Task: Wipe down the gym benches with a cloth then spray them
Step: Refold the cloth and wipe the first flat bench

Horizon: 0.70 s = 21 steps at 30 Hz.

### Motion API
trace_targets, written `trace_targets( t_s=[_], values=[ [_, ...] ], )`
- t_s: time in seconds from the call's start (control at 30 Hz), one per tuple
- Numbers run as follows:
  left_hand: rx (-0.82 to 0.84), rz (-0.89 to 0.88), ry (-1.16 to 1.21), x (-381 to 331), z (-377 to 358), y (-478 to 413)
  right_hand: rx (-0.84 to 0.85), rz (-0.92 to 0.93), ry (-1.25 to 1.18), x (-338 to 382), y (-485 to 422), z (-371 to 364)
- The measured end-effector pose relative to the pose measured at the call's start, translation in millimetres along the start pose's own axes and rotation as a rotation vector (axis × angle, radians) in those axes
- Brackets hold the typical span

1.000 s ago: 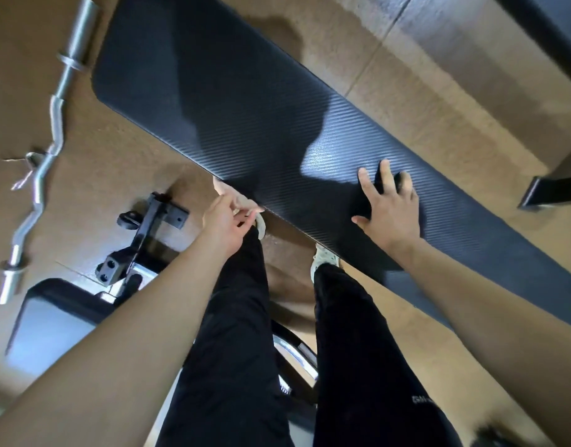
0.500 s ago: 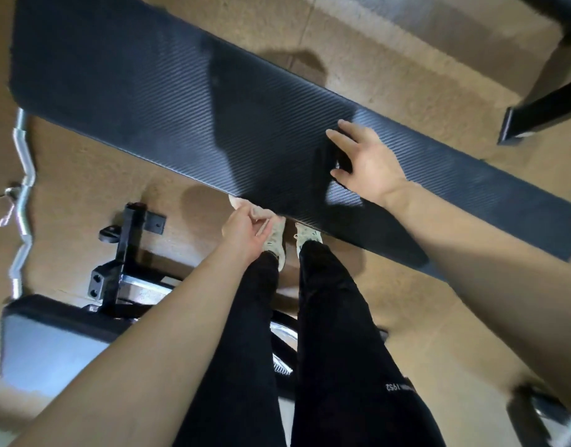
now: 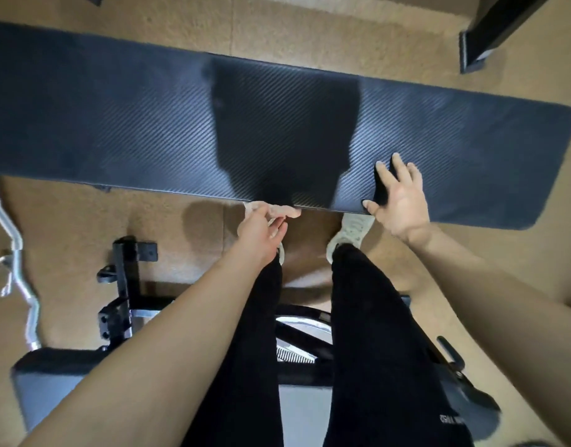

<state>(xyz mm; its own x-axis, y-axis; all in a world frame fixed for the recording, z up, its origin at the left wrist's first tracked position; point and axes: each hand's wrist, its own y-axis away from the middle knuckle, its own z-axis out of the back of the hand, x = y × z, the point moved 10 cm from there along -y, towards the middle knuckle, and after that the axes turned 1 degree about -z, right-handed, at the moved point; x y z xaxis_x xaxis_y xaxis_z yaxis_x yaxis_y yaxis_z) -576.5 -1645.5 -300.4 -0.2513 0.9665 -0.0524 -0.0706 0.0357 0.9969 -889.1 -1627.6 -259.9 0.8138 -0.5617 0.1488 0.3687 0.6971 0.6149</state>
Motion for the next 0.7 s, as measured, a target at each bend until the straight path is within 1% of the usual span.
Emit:
trace_targets(
  t_s=[0.1, 0.23, 0.3, 0.37, 0.43, 0.47, 0.5, 0.53, 0.57, 0.63, 0.67, 0.7],
  values=[
    [-0.004, -0.008, -0.042, 14, -17, 5, -0.062, 0.005, -0.031, -1, 2, 1],
    [-0.038, -0.02, -0.071, 38, -45, 14, -0.055, 0.053, -0.123, -12, 6, 4],
    [-0.038, -0.001, -0.067, 57, -60, 22, -0.067, 0.102, -0.236, -20, 11, 8],
    [-0.031, -0.021, -0.078, 72, -78, 26, -0.102, 0.128, -0.433, -35, 19, 12],
    [0.013, -0.044, -0.14, 86, -97, 28, -0.167, 0.049, -0.623, -58, 35, 9],
    [0.031, -0.054, -0.165, 93, -106, 30, -0.205, -0.039, -0.729, -72, 46, 4],
    [0.035, -0.054, -0.166, 101, -112, 32, -0.217, -0.166, -0.855, -86, 58, -5],
    [0.025, -0.045, -0.156, 109, -116, 35, -0.177, -0.314, -1.0, -96, 70, -21],
    [0.02, -0.037, -0.149, 116, -120, 36, -0.075, -0.474, -1.164, -101, 81, -42],
    [0.029, -0.031, -0.179, 125, -129, 39, 0.282, -0.774, -1.53, -88, 105, -89],
    [0.041, -0.026, -0.2, 128, -132, 41, 0.448, -0.866, -1.708, -75, 113, -103],
    [0.059, -0.02, -0.224, 129, -134, 40, 0.569, -0.911, -1.869, -63, 116, -111]
  ],
)
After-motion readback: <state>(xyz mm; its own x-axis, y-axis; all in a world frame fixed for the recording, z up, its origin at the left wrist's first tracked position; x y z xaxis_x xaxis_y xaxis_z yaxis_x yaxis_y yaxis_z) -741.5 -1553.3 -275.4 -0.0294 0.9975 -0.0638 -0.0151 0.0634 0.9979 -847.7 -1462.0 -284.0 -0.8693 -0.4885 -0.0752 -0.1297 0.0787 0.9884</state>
